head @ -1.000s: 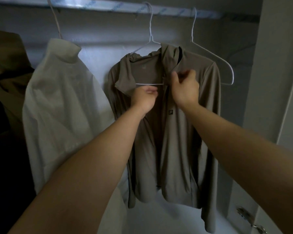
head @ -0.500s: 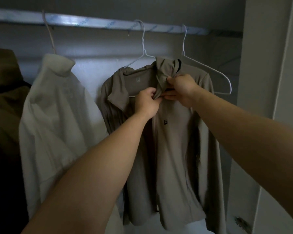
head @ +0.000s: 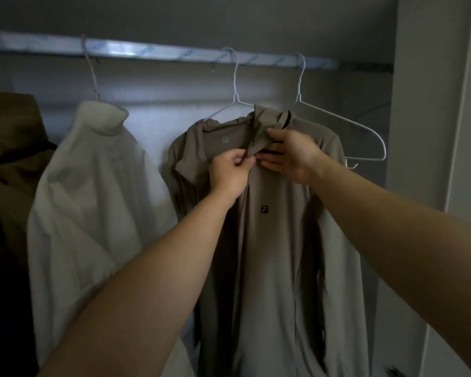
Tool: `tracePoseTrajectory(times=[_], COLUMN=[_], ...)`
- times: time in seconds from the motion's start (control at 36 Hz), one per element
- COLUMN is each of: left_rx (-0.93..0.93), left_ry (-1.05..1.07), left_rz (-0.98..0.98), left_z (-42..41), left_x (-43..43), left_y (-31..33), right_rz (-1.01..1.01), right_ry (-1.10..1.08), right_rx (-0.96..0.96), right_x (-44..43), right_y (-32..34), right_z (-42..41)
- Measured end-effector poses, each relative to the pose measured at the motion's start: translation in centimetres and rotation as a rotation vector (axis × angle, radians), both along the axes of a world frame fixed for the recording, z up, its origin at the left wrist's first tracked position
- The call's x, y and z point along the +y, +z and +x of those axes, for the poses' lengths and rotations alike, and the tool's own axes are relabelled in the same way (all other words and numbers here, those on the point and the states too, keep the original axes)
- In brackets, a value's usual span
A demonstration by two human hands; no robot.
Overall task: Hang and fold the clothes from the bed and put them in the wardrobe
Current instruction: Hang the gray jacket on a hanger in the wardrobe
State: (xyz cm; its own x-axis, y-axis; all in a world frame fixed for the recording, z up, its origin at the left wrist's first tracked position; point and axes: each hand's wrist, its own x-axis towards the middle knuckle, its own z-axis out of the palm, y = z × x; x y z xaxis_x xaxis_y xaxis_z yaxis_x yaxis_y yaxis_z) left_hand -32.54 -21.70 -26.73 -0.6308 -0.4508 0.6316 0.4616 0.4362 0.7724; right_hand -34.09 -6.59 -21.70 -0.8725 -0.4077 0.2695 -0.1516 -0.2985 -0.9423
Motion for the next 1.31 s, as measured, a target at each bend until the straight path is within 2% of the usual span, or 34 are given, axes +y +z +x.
tracePoseTrajectory(times=[0.11,0.36,0.44,0.61,0.69,0.78,0.92,1.03,1.14,1.22,1.25,1.31], left_rx=[-0.053,-0.051,-0.056,-0.056,-0.033,-0.022,0.065,0.158,0.132,0.023,-0.022,-0.067], left_ry=[-0.095,-0.235,-0.205,-0.019,0.074,0.057,0.162,0.188,0.172,0.025,-0.087,-0.317], left_rz=[0.047,-0.061,-0.086,-0.059,-0.036,0.019,-0.331,-0.369,-0.215,0.130,0.271,0.503], left_z=[0.2,1.0,1.0,0.9,0.7,0.6,1.4,1.2,0.6,0.6,0.7,1.0], left_x=[-0.4,-0.7,-0.9,-1.6,-1.7,-1.1,-0.4,0.0,-0.6,-1.4,-1.6,-2.1], left_y=[-0.1,0.1,0.3,0.9,1.4,1.9,1.8,1.9,1.7,1.6,1.6,1.5], right_rz=[0.008,0.030,-0.043,-0.032,0.000,0.031,0.054,0.051,-0.025,-0.041,0.007,0.233], right_ry=[-0.001,0.031,0.088,0.105,0.029,-0.102,-0.140,-0.117,-0.043,-0.192,-0.280,-0.520], right_rx=[0.023,0.031,-0.001,0.036,0.066,0.167,0.257,0.372,0.404,0.468,0.548,0.838], right_x=[-0.2,-0.2,-0.2,-0.3,-0.8,-1.2,-0.7,-0.2,0.0,-0.6,-0.7,-0.8], right_y=[0.3,1.6,1.8,2.2,2.2,2.3,2.3,2.7,3.4,3.7,3.6,3.0], right_z=[-0.1,0.3,0.4,0.7,0.9,1.0,1.1,1.8,2.1,1.7,1.4,0.7])
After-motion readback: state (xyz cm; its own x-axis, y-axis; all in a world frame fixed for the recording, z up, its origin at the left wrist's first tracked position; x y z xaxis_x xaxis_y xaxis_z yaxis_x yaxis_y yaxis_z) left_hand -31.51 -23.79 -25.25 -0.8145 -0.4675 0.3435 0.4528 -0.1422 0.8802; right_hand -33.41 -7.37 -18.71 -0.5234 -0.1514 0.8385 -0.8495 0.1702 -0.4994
